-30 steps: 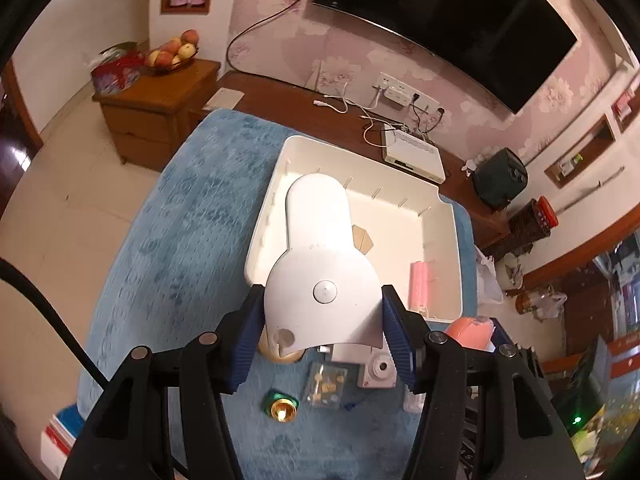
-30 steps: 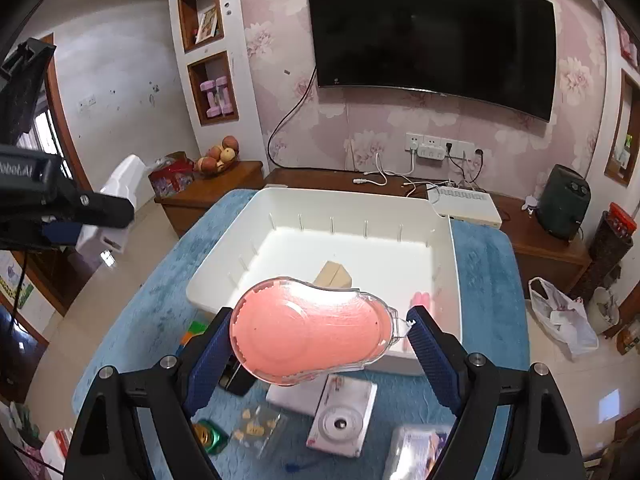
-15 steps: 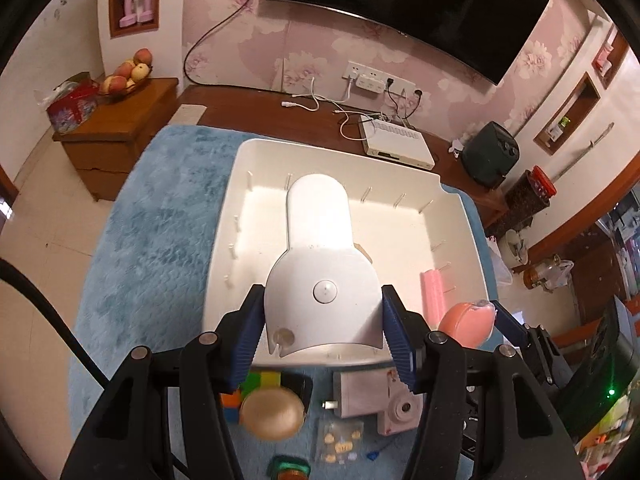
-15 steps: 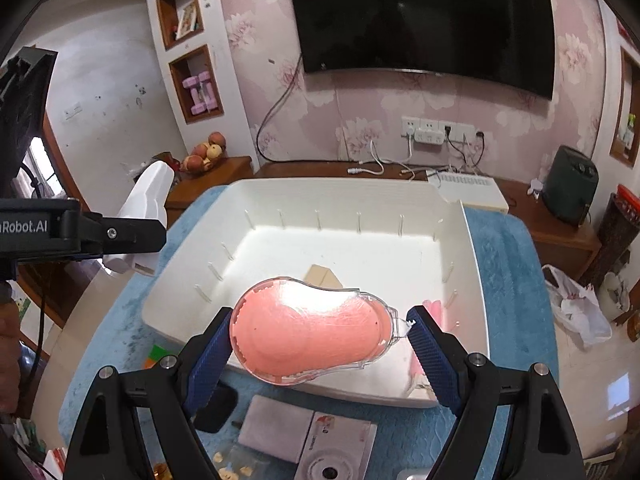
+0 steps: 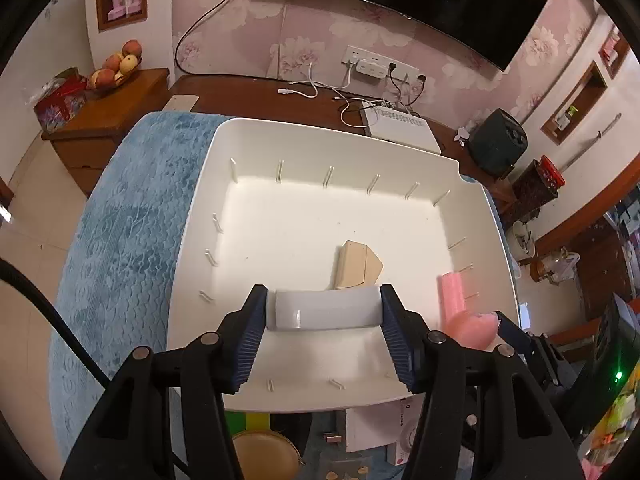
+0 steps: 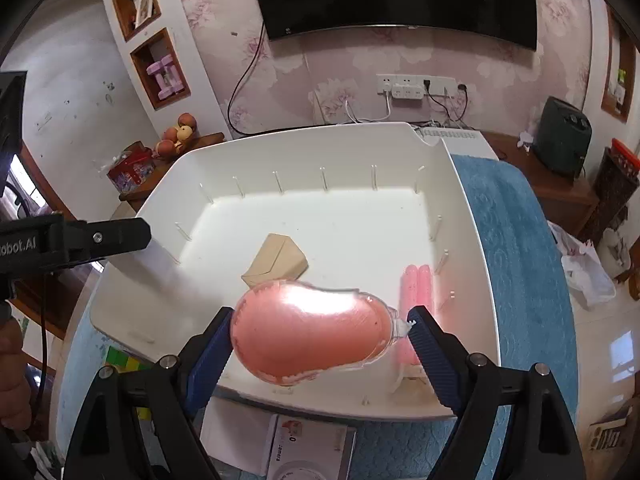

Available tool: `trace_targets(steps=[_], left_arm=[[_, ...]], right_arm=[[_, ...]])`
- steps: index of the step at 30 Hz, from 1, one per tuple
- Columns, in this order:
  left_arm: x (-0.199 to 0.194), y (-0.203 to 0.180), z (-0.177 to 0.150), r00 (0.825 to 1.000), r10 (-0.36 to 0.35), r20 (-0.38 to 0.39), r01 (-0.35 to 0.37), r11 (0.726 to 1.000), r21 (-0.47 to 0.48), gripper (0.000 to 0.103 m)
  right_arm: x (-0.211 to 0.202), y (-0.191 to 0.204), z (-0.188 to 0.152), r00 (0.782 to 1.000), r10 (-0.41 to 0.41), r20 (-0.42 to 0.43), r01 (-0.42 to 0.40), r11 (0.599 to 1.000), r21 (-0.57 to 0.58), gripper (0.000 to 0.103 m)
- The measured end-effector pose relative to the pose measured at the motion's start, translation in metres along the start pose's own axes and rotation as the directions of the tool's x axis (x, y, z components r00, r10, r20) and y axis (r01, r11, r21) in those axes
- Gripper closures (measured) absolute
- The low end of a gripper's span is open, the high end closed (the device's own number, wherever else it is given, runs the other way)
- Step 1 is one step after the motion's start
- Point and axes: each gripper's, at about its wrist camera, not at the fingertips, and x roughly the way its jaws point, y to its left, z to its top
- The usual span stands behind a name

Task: Organize rigid objects
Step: 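Carry the white piece and orange dispenser into the white bin and release both, then withdraw both open tools from the bin back over the table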

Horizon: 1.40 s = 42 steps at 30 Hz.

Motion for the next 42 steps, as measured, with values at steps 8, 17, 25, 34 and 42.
trace_targets(steps=[8, 17, 25, 34, 42], left_arm=[[-0.010, -0.003, 0.003, 1.000, -0.007, 0.010, 0.007, 1.000, -0.013, 0.042], [-0.050, -0.015, 0.000, 0.996, 0.003, 0.093, -0.004, 1.000, 0.015, 0.026], [-0.094, -0.033, -0.025, 0.988, 0.008, 0.157, -0.018, 0.998, 0.062, 0.022], [-0.132, -0.045, -0.066, 0.982, 0.012, 0.186, -0.026, 0.997, 0.073, 0.021], [-0.154, -0.051, -0.112, 0.982, 0.018, 0.189, -0.030, 0.998, 0.062, 0.020]], right_arm=[[-0.008, -0.003, 0.001, 1.000, -0.009, 0.002, 0.009, 1.000, -0.001, 0.016], [-0.050, -0.004, 0.002, 0.996, -0.006, 0.089, 0.005, 1.000, 0.013, 0.016], [-0.100, -0.010, -0.006, 0.984, -0.011, 0.177, 0.001, 0.999, 0.054, 0.015], [-0.148, -0.017, -0.038, 0.973, -0.030, 0.230, 0.010, 0.996, 0.088, 0.015], [-0.174, -0.020, -0.082, 0.976, -0.042, 0.213, 0.023, 0.996, 0.092, 0.014]])
